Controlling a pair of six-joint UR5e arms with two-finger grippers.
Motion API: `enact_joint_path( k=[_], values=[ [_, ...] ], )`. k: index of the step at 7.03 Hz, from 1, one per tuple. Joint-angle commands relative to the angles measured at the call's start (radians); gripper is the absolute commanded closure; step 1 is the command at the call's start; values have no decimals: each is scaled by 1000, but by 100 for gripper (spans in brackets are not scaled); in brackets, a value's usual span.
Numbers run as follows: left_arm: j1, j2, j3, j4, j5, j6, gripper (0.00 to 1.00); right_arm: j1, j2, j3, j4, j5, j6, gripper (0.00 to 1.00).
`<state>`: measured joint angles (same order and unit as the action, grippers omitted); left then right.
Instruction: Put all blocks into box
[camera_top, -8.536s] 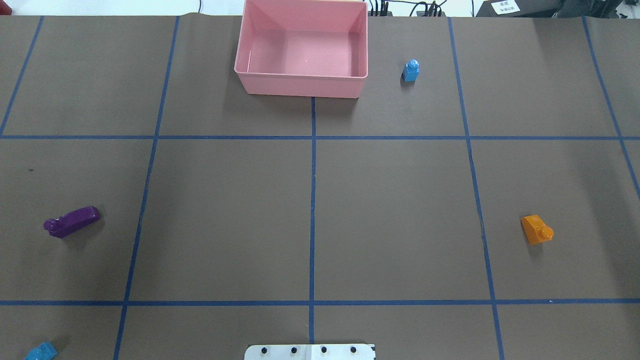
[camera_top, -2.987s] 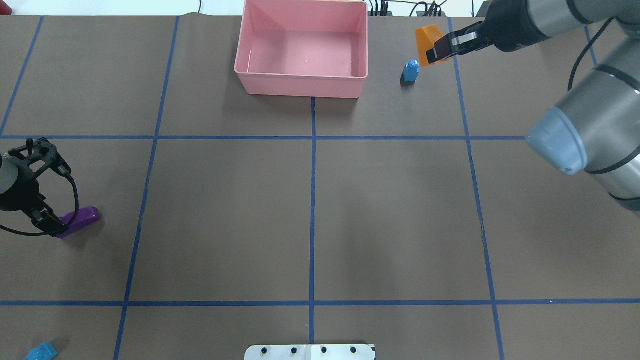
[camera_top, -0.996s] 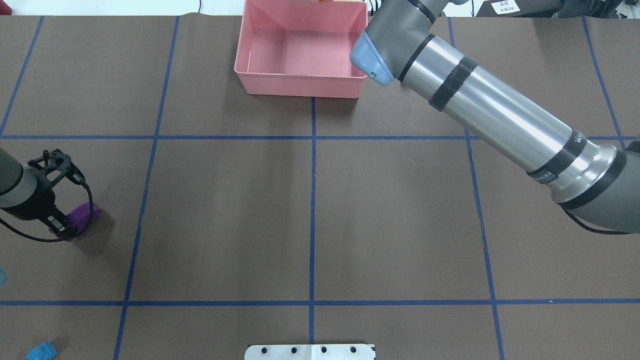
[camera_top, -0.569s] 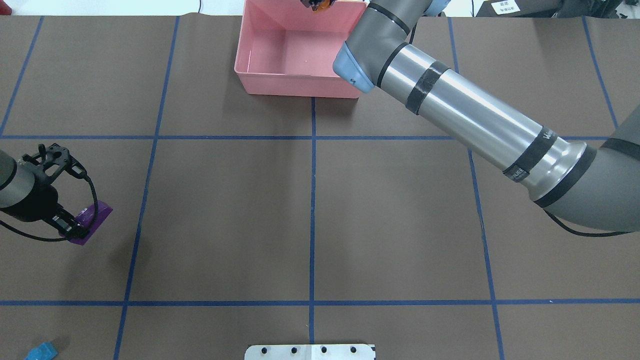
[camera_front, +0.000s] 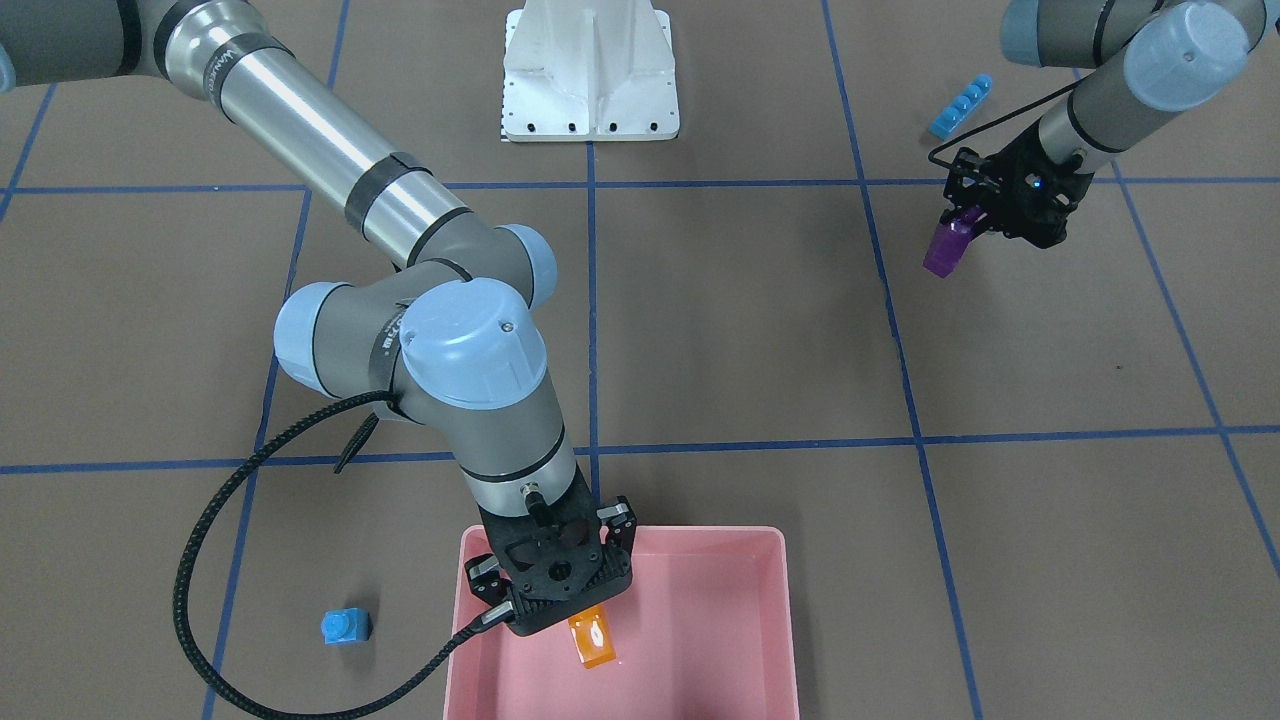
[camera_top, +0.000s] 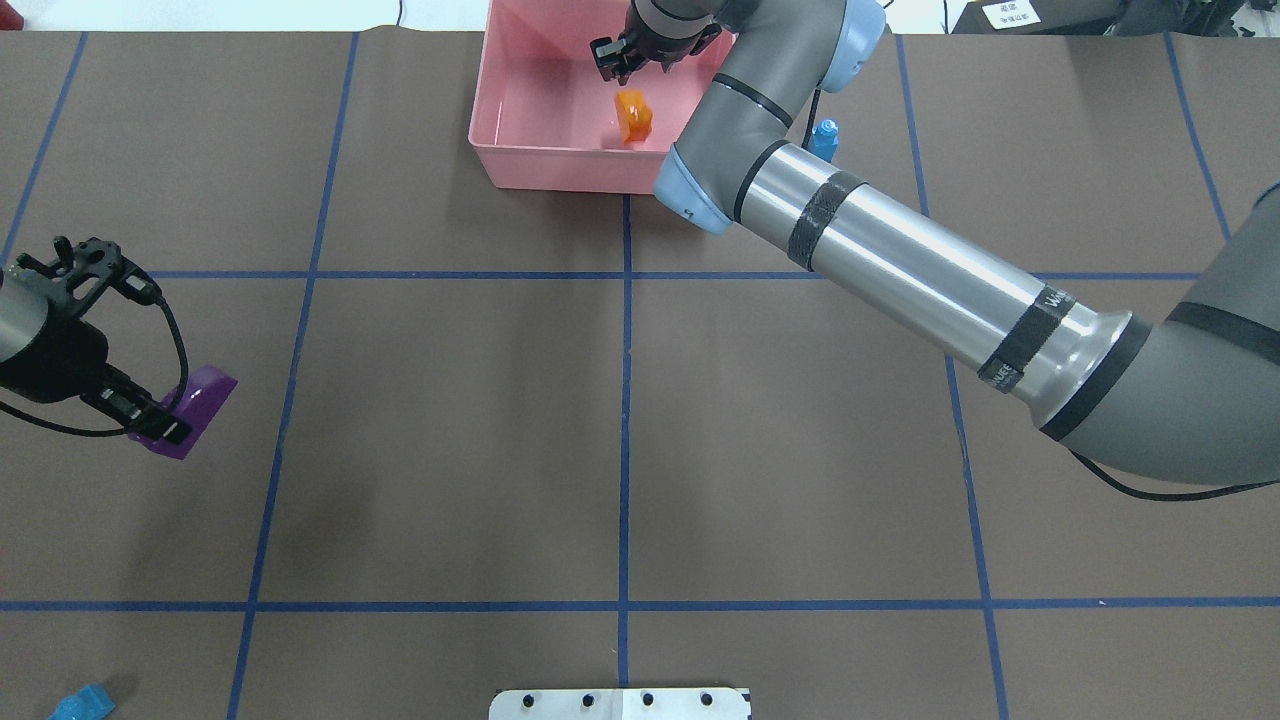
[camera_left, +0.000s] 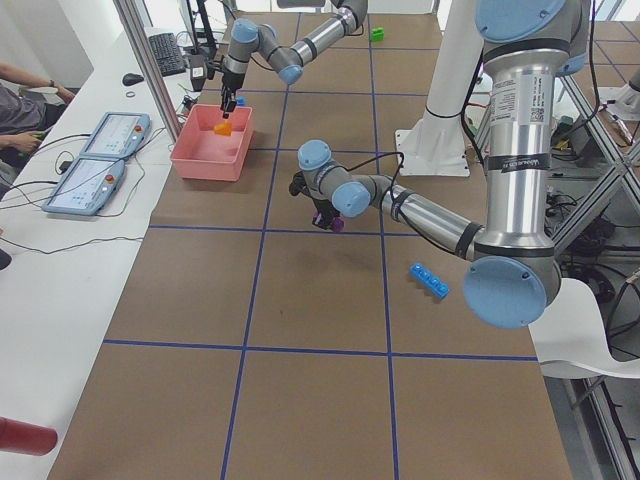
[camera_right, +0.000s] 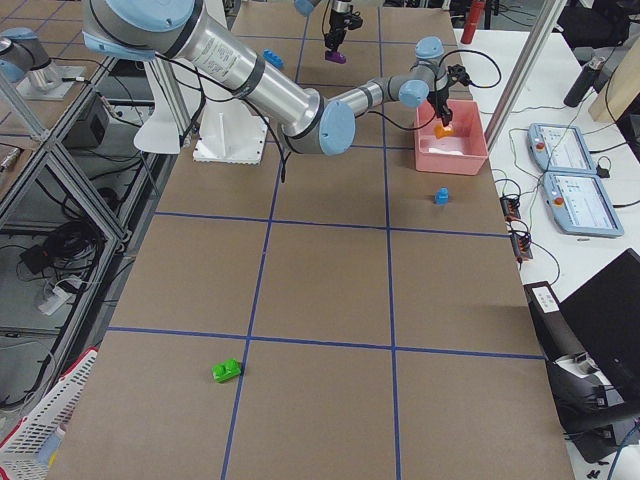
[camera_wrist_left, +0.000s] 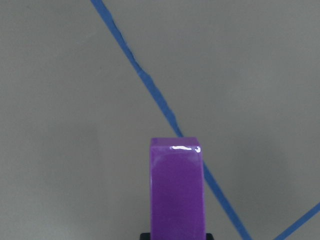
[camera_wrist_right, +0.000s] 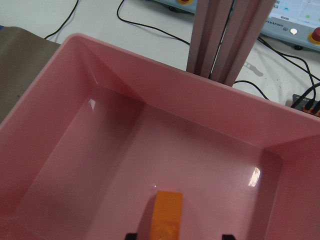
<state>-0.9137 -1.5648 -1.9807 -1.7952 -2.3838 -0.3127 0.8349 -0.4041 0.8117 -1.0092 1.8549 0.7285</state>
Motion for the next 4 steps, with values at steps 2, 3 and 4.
enact_joint_path(
  k=[2,3,4],
  values=[
    [-139,-226,6,-6,-107,-339,100,102,-1,149,-288,159,31,1],
    [-139,-295,19,-12,-95,-470,100,128,-18,238,-427,181,-18,1],
    [-139,-354,46,-12,-84,-527,100,156,-83,333,-519,185,-59,1]
  ],
)
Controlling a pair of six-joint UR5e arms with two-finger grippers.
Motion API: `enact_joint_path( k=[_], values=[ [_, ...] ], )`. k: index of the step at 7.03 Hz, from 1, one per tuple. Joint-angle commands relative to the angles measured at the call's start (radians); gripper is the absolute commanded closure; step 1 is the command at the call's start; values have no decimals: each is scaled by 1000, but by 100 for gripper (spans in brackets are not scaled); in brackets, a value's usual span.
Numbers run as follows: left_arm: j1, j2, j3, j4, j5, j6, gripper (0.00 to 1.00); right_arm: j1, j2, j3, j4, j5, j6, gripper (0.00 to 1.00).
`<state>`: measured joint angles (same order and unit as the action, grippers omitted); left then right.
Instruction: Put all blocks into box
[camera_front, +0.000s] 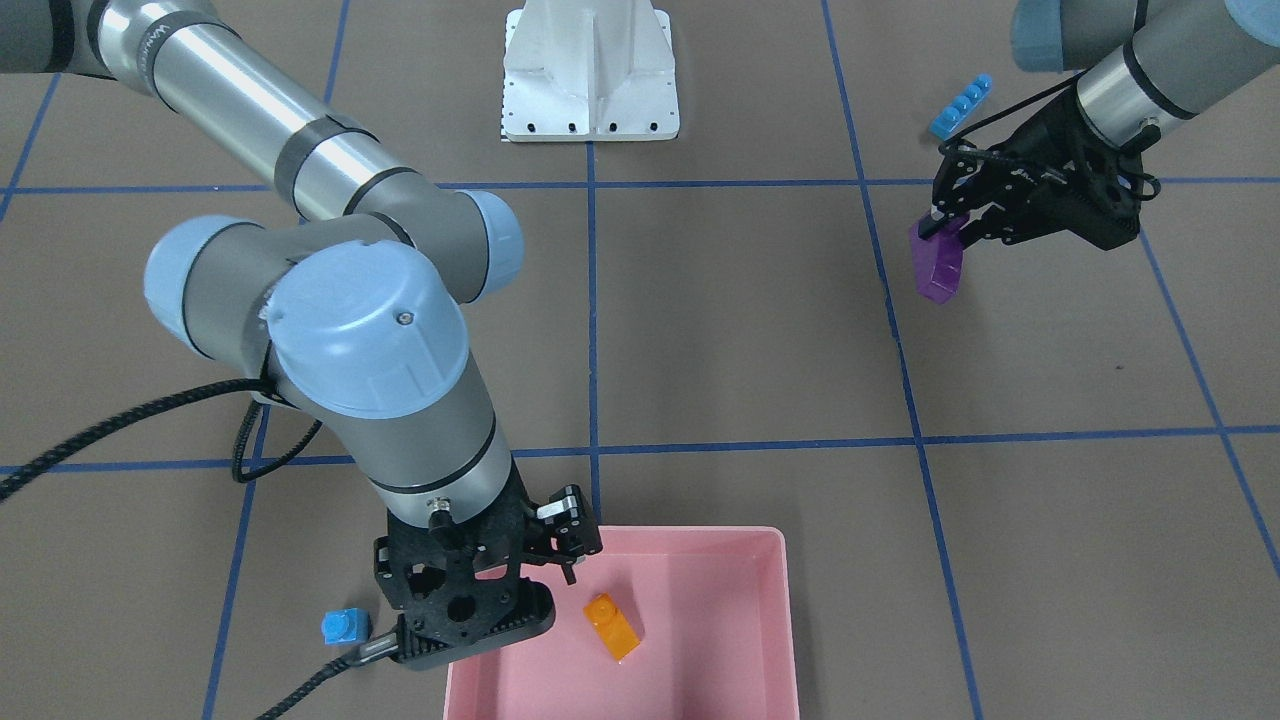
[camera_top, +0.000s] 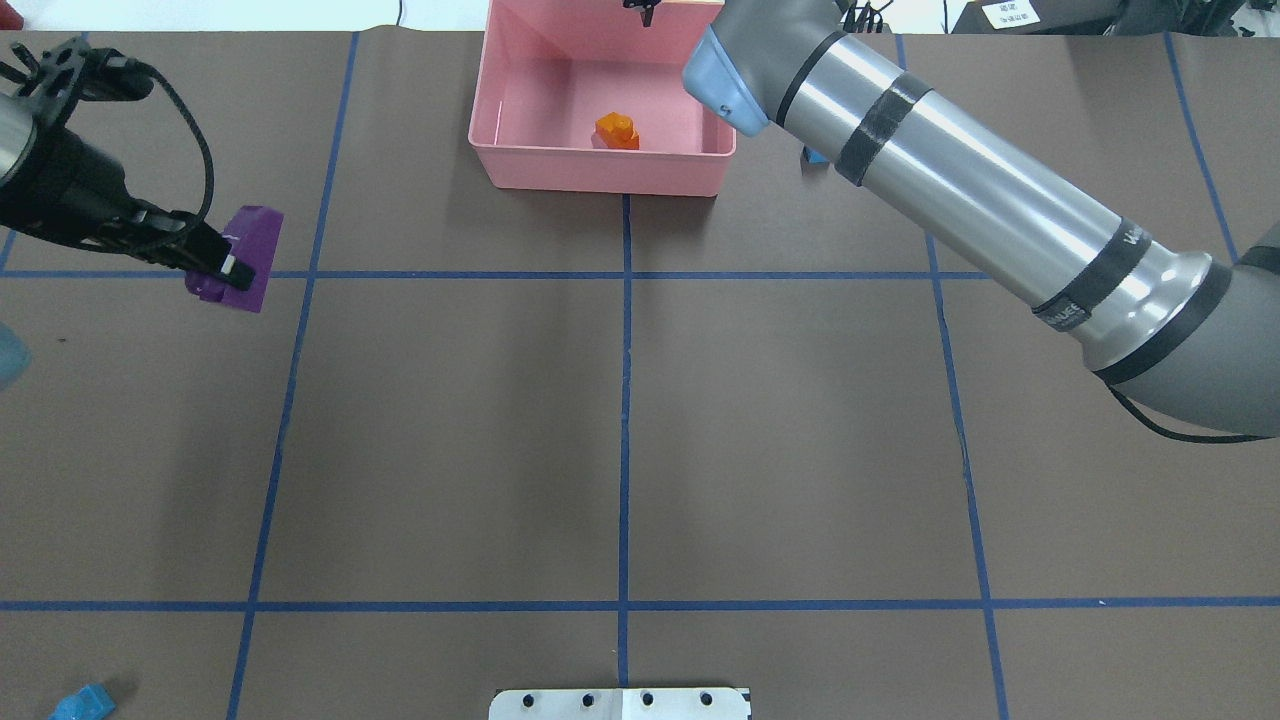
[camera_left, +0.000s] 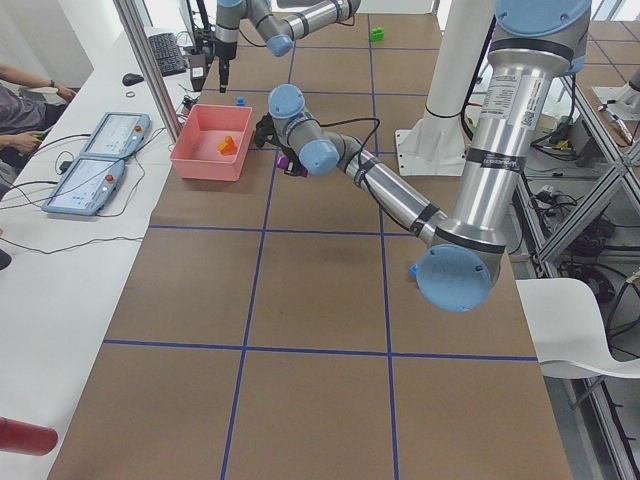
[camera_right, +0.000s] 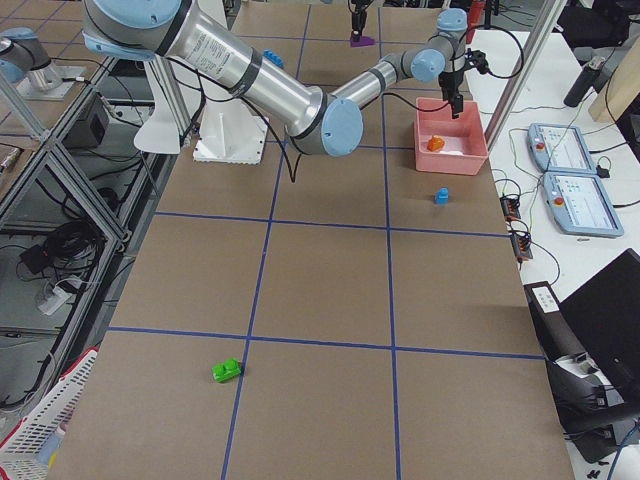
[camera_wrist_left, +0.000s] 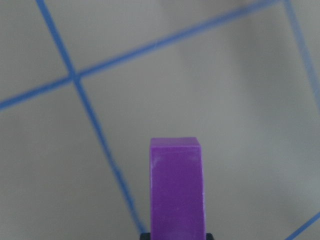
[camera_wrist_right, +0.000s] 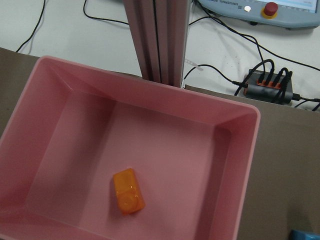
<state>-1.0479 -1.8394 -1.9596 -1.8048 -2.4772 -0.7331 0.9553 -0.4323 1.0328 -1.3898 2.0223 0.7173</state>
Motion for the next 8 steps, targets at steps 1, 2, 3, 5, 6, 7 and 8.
enact_joint_path(
  k=[1,2,3,5,6,7,8],
  values=[
    [-4,-168,74,-4,79,-168,100,77,-138,189,-185,19,-147,1],
    [-3,-289,165,-20,92,-254,100,110,-216,254,-245,18,-262,1],
    [-1,-350,241,-109,153,-328,100,131,-274,289,-251,12,-330,1],
    [21,-487,426,-235,254,-434,100,129,-345,288,-160,4,-349,1],
    [55,-547,499,-240,332,-448,100,126,-380,279,-49,6,-345,1],
    [102,-623,596,-267,457,-468,100,119,-400,235,69,7,-310,1],
    [124,-677,701,-344,542,-521,100,100,-399,175,191,6,-264,1]
  ],
)
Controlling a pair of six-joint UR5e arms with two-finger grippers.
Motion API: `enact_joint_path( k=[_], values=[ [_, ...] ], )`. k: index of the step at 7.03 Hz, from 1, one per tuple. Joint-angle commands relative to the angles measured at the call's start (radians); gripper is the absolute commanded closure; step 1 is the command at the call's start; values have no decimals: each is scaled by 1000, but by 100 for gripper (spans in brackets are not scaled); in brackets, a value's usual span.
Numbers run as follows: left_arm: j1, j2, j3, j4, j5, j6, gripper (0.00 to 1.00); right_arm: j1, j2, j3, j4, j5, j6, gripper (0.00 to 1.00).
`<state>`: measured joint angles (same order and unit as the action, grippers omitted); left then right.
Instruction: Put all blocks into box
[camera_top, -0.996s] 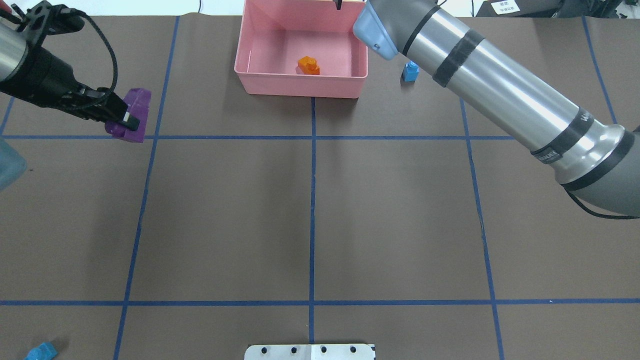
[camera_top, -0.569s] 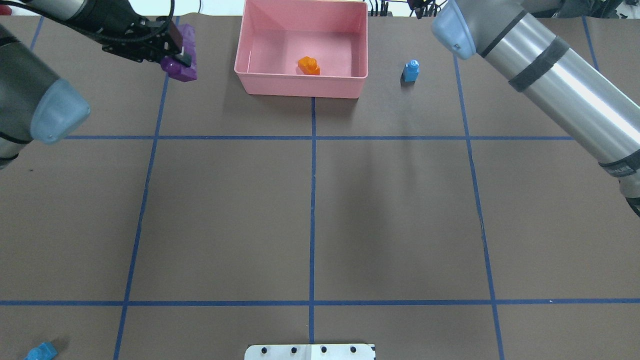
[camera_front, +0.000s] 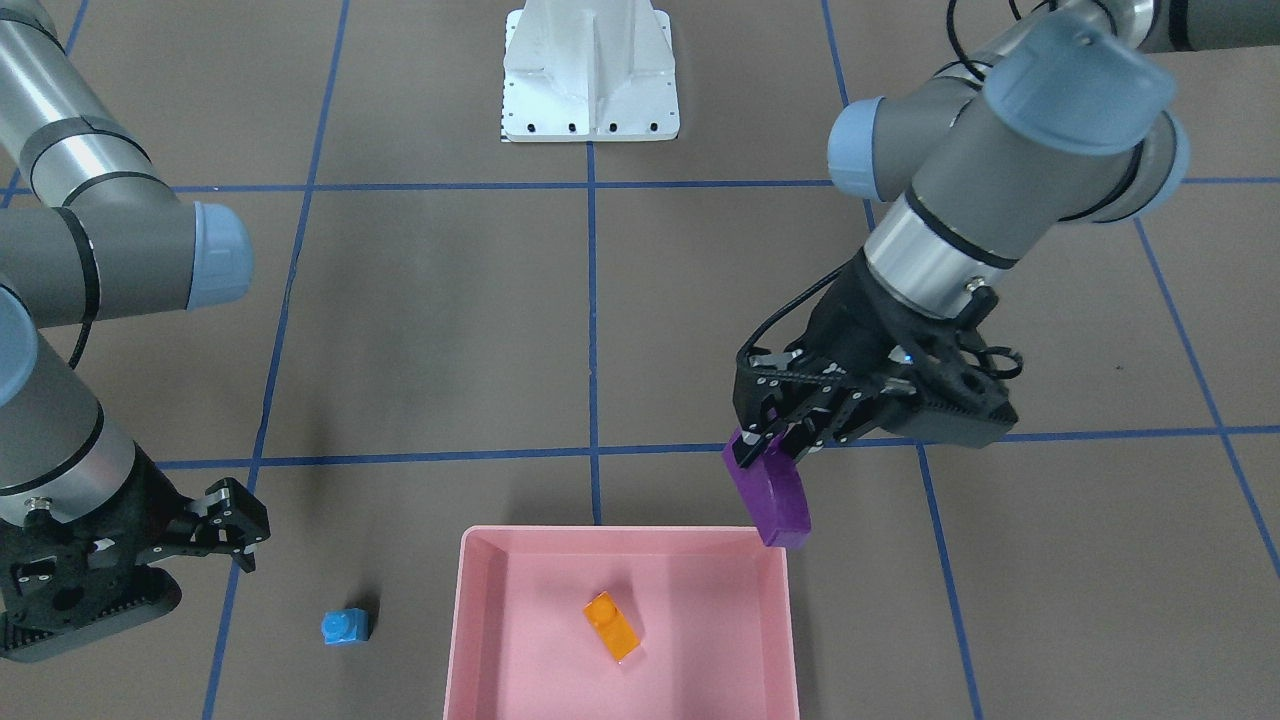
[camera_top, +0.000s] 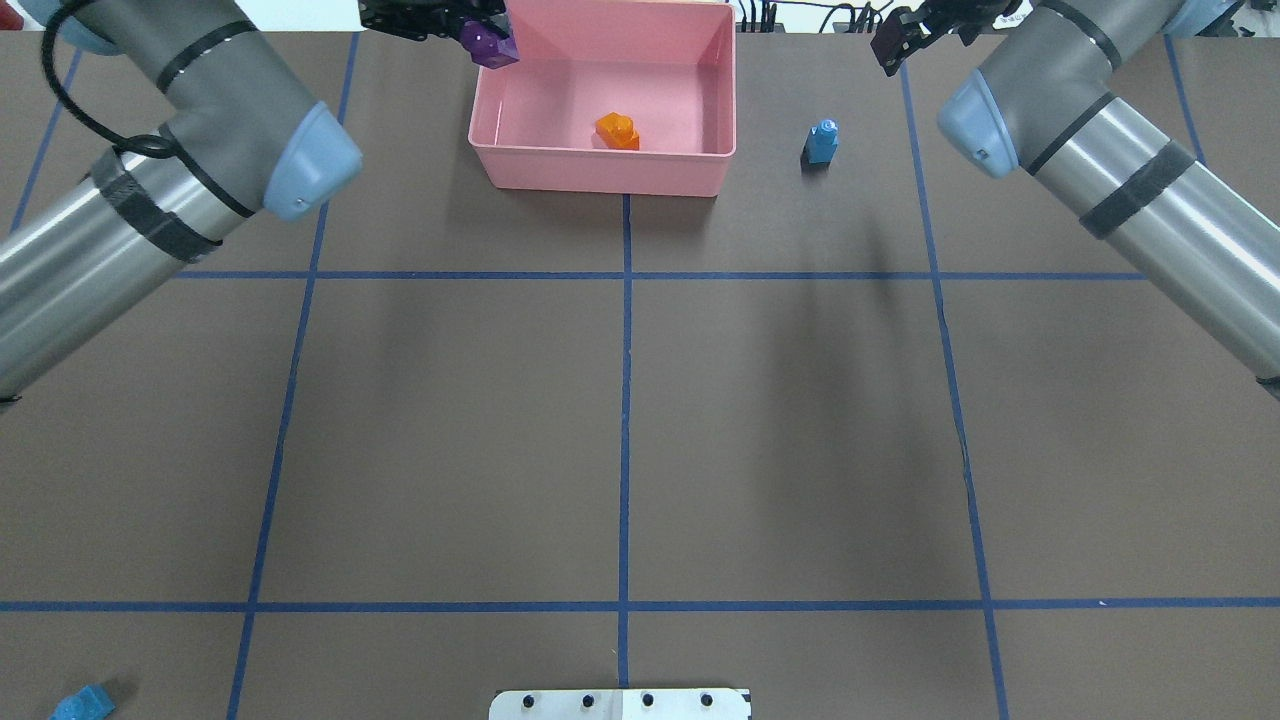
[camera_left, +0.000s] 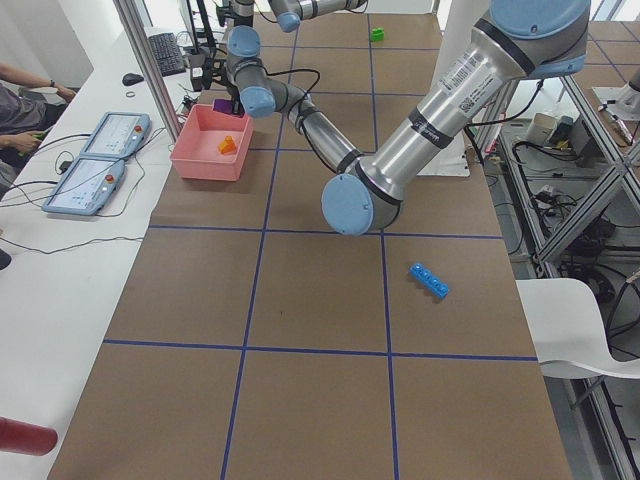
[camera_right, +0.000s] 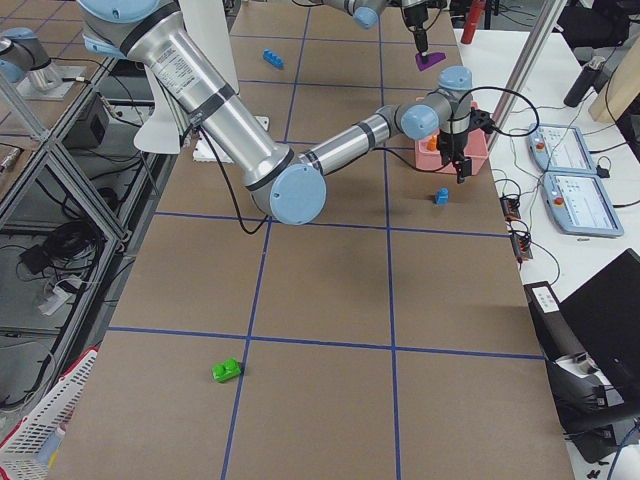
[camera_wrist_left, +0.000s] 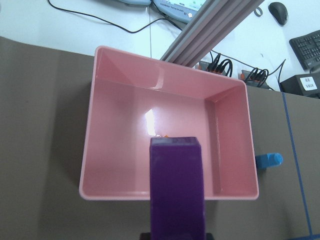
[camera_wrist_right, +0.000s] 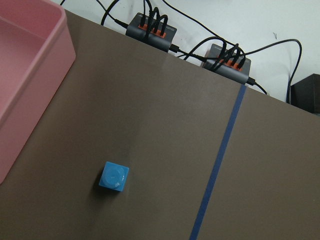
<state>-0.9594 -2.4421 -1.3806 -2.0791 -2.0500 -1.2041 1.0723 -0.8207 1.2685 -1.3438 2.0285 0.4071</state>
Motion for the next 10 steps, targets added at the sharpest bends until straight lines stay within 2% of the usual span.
enact_joint_path(
  k=[1,2,4,5,7,8,9,10],
  values=[
    [50,-115,220,-119,161,-57,100,-47,-11,-114,273,-2,134,1],
    [71,-165,314,-151,253,-57,100,-76,-12,-173,401,-14,218,1],
    [128,-209,426,-165,422,-57,100,-115,5,-242,436,-85,237,1],
    [146,-218,487,-202,492,-57,100,-117,12,-265,437,-85,246,1],
    [146,-219,517,-220,496,-54,100,-138,38,-329,465,-86,257,1],
    [148,-221,529,-220,498,-54,100,-146,90,-428,516,-88,257,1],
    [148,-221,529,-220,498,-54,100,-147,132,-484,526,-90,259,1],
    [149,-221,531,-220,499,-54,100,-152,141,-495,526,-90,260,1]
  ],
)
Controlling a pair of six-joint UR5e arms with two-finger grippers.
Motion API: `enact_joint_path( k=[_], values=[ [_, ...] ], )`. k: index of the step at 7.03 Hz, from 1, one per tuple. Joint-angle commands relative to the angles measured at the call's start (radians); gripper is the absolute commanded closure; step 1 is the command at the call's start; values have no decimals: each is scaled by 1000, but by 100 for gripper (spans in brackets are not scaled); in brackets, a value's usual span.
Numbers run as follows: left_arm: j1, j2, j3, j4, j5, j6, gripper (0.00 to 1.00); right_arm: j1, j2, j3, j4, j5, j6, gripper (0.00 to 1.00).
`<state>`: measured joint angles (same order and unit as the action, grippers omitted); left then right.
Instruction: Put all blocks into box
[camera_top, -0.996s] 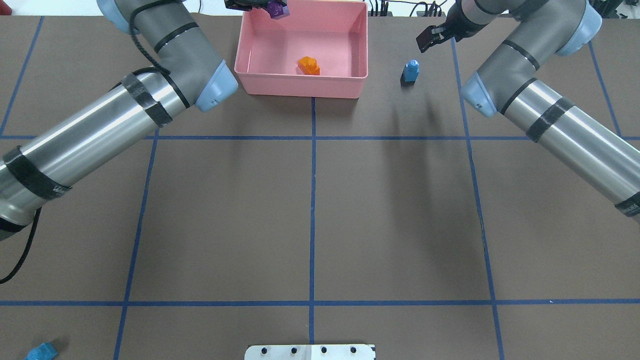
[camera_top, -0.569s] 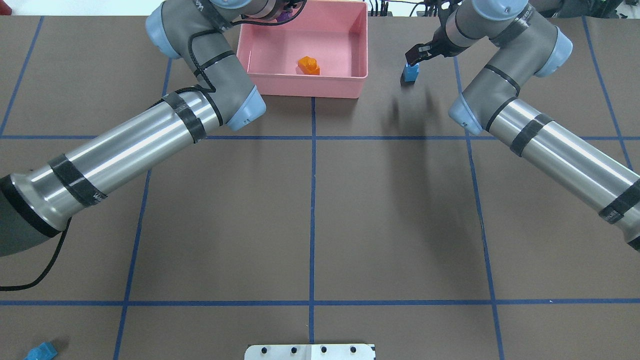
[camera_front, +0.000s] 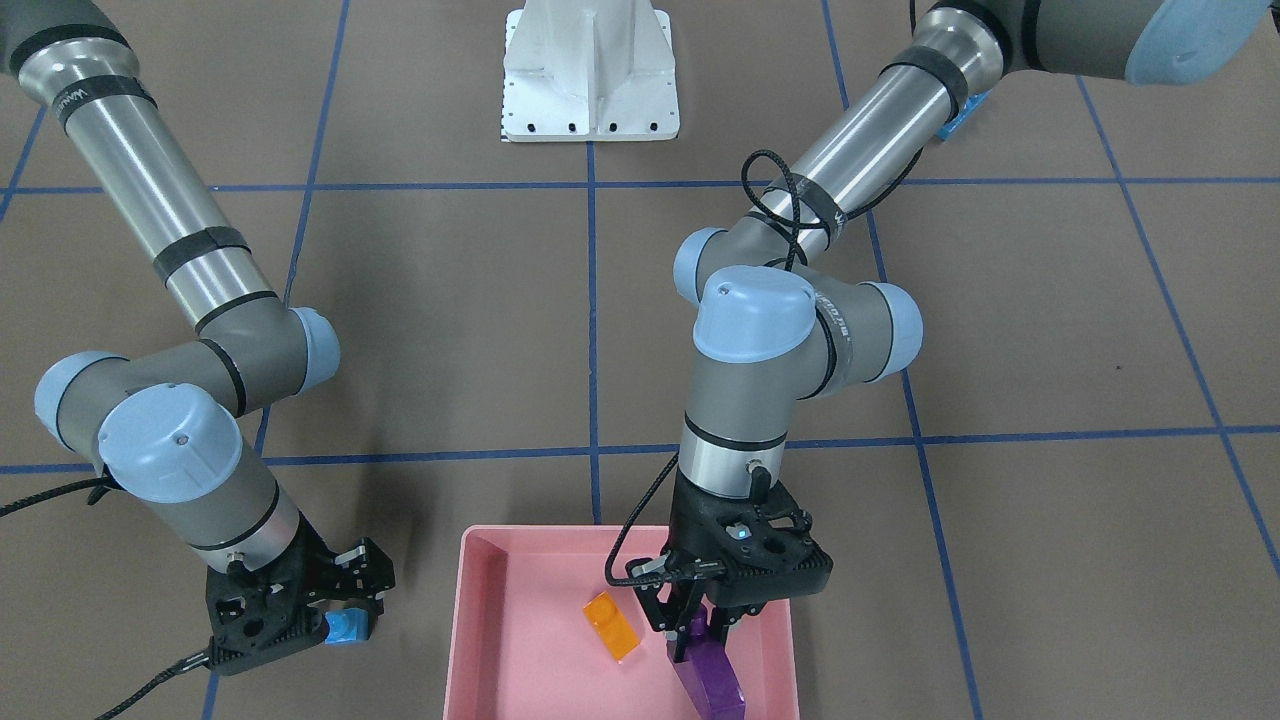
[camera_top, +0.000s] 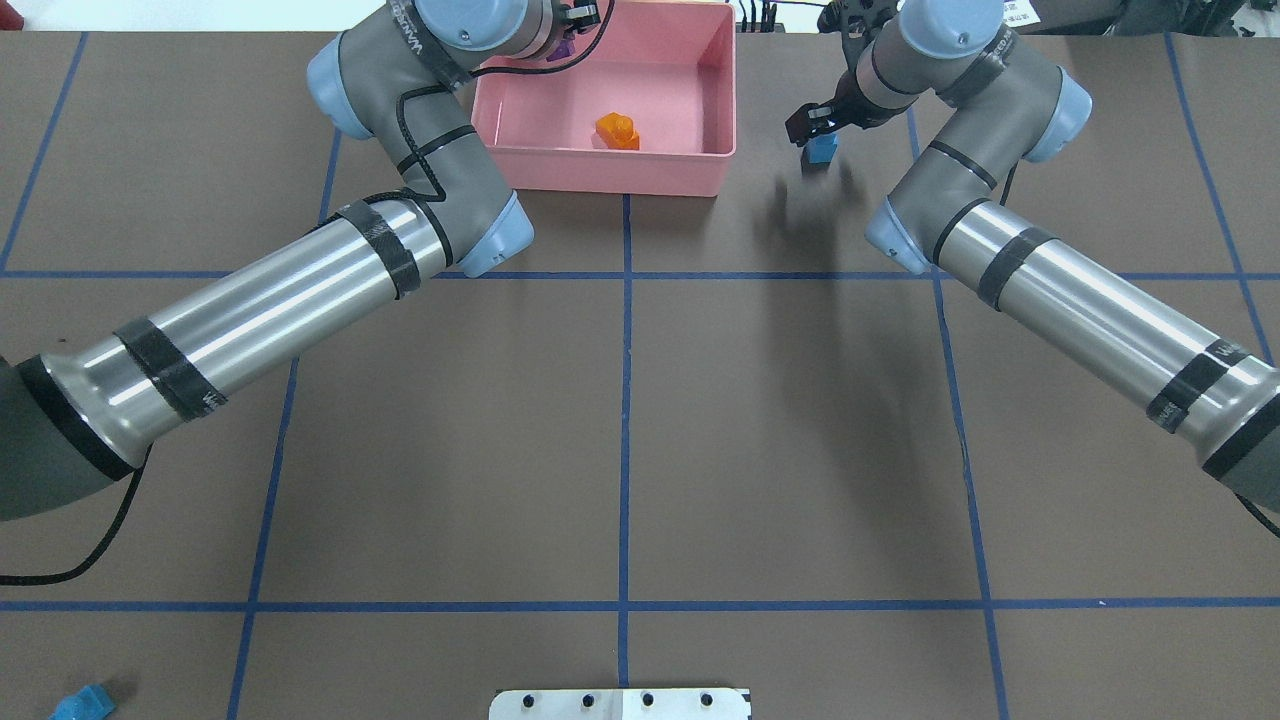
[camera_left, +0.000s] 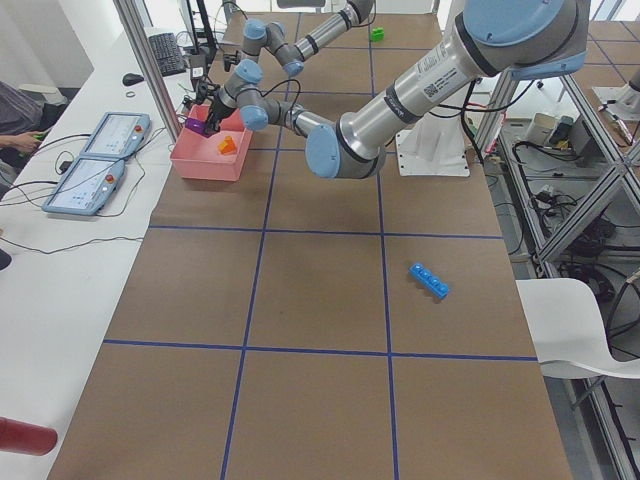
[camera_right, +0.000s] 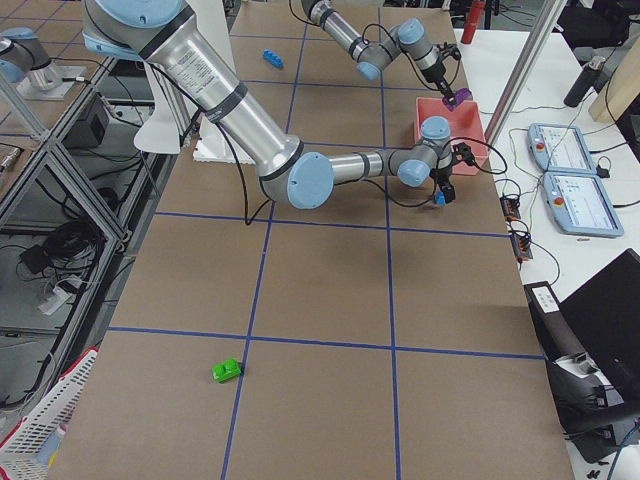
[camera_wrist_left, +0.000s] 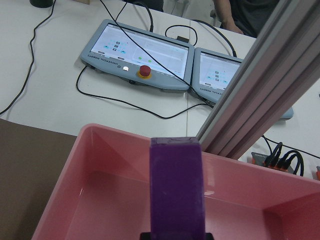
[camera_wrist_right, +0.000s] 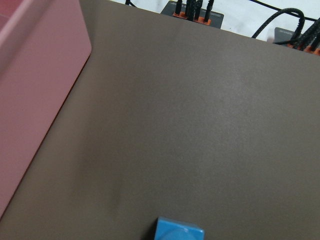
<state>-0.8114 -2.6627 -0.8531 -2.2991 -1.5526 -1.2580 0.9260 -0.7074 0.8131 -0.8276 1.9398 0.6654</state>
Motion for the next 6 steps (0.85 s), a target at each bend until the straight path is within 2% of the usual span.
enact_joint_path(
  k=[1,2,3,4,5,6],
  values=[
    [4,-2,3,0,2,-1,97,-13,29,-49,8,-16,2,1],
    [6,-2,2,0,0,5,1,-18,31,-66,8,-28,0,1],
    [11,-3,0,0,0,5,0,-19,29,-78,8,-28,0,3],
    [11,-3,-4,-2,0,6,0,-18,29,-78,8,-31,0,9],
    [11,-3,-12,-2,0,6,0,-18,31,-80,8,-35,3,34],
    [6,-3,-42,-2,-4,5,0,-18,32,-78,8,-33,34,74]
  ],
)
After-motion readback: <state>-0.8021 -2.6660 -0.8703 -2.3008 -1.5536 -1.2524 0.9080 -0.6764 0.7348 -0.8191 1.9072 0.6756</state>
